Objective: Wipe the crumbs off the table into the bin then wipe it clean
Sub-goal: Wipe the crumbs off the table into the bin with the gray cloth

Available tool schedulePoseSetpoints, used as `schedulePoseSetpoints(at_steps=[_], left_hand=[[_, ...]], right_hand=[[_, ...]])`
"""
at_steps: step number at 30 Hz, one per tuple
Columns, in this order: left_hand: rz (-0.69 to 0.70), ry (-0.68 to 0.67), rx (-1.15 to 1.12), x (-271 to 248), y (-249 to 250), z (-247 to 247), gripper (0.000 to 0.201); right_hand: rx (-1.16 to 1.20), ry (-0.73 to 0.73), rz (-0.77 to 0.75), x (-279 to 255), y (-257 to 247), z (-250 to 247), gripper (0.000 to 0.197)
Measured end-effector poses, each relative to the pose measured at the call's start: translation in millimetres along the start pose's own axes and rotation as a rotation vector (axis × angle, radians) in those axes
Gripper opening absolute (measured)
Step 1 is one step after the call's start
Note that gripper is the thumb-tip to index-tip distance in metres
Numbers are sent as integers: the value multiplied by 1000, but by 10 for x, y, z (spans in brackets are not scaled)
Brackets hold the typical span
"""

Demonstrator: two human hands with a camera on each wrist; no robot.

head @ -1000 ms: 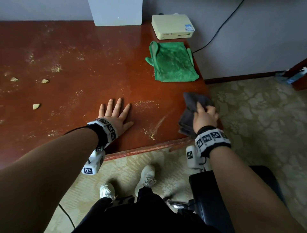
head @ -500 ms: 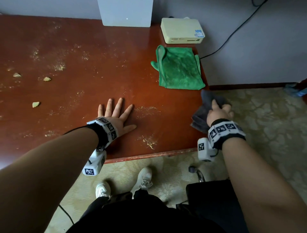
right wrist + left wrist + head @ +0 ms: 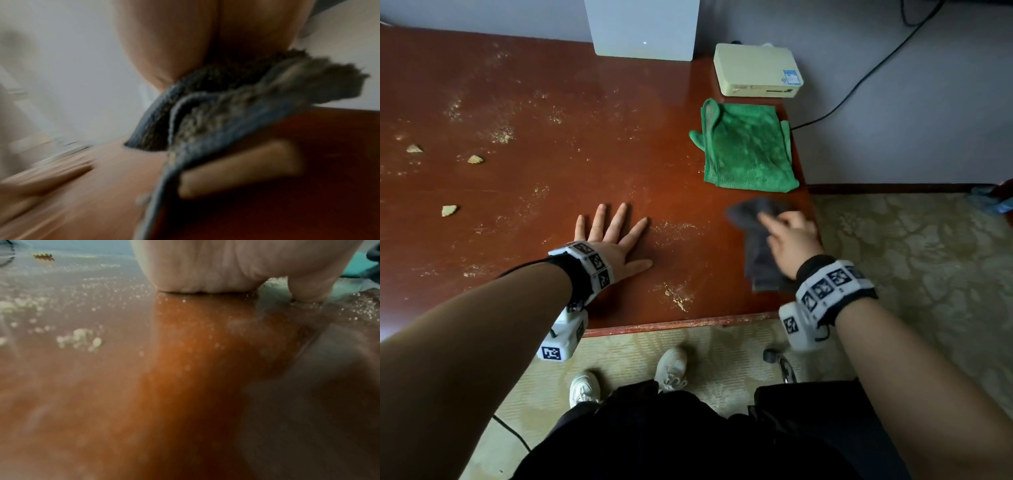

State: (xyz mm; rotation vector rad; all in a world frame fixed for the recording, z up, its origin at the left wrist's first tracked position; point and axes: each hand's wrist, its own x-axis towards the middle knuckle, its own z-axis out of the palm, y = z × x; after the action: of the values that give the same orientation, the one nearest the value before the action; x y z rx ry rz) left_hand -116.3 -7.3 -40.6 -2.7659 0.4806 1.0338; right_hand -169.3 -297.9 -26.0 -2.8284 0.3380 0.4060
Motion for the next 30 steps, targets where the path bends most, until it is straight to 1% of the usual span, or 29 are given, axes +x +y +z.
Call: schedulePoseSetpoints(at_steps=[1, 2, 3, 4, 5, 7, 8, 10, 11, 12, 13, 14, 15, 16, 17, 18, 19, 20, 21, 22, 24, 26, 27, 28, 29, 30], left_hand=[[1, 4, -1, 0, -2, 4, 77], [1, 7, -1, -2, -3, 10, 77], [0, 9, 1, -5, -4, 12, 77], [-1, 9, 4, -1, -7, 14, 77], [-1, 7, 5, 0, -5, 22, 77], [6, 16, 3, 20, -13, 21, 77], [15, 23, -2, 12, -22, 24, 77], [41, 43, -12, -28, -56, 50, 77], [53, 52, -6, -54, -96, 72, 77], [64, 55, 9, -87, -155, 105, 78], [71, 50, 30, -136, -235, 146, 79], [71, 43, 51, -194, -329, 199, 79], [66, 40, 71, -259, -432, 254, 79], [58, 40, 83, -320, -543, 309, 79], [50, 38, 85, -374, -644, 355, 79], [43, 28, 80, -426, -740, 400, 78], [40, 21, 75, -470, -819, 437, 78], [42, 20, 72, -500, -881, 473, 78], [46, 22, 71, -520, -932, 504, 78], [52, 26, 70, -530, -976, 533, 77], [65, 36, 67, -544, -1048, 573, 77], [88, 43, 69, -558, -1092, 599, 77], [100, 47, 77, -562, -1114, 603, 77], [112, 50, 87, -569, -1137, 609, 76], [121, 52, 96, -581, -1165, 616, 76], [125, 51, 104, -595, -1196, 626, 75]], right_hand=[[41, 57, 189, 72, 100, -37, 49], [87, 69, 366, 117, 152, -33, 48], [114, 51, 480, 139, 137, 0, 49], [111, 28, 510, 154, 77, 50, 49], [73, 26, 463, 148, -21, 109, 51], [32, 32, 239, 127, -280, 231, 52], [66, -9, 143, 108, -426, 299, 52], [136, -143, -15, 32, -711, 436, 53], [133, -191, -87, -9, -814, 480, 54], [121, -202, -136, -30, -852, 489, 54], [112, -171, -146, -31, -835, 462, 55], [112, -100, -107, -29, -773, 407, 54], [127, -11, -17, -20, -679, 338, 53], [144, 73, 115, -30, -574, 277, 51], [152, 110, 273, -63, -481, 223, 51], [145, 82, 423, -120, -444, 223, 51], [119, 21, 526, -206, -487, 264, 53], [80, -17, 568, -301, -585, 346, 55], [53, -16, 552, -407, -727, 437, 57], [41, 2, 489, -501, -898, 534, 58], [44, 11, 303, -657, -1254, 732, 61], [3, -17, 94, -798, -1599, 878, 60], [1, -13, 24, -830, -1702, 897, 60], [17, 18, 12, -824, -1737, 860, 60], [42, 76, 59, -801, -1702, 803, 61], [81, 132, 156, -785, -1623, 741, 61]])
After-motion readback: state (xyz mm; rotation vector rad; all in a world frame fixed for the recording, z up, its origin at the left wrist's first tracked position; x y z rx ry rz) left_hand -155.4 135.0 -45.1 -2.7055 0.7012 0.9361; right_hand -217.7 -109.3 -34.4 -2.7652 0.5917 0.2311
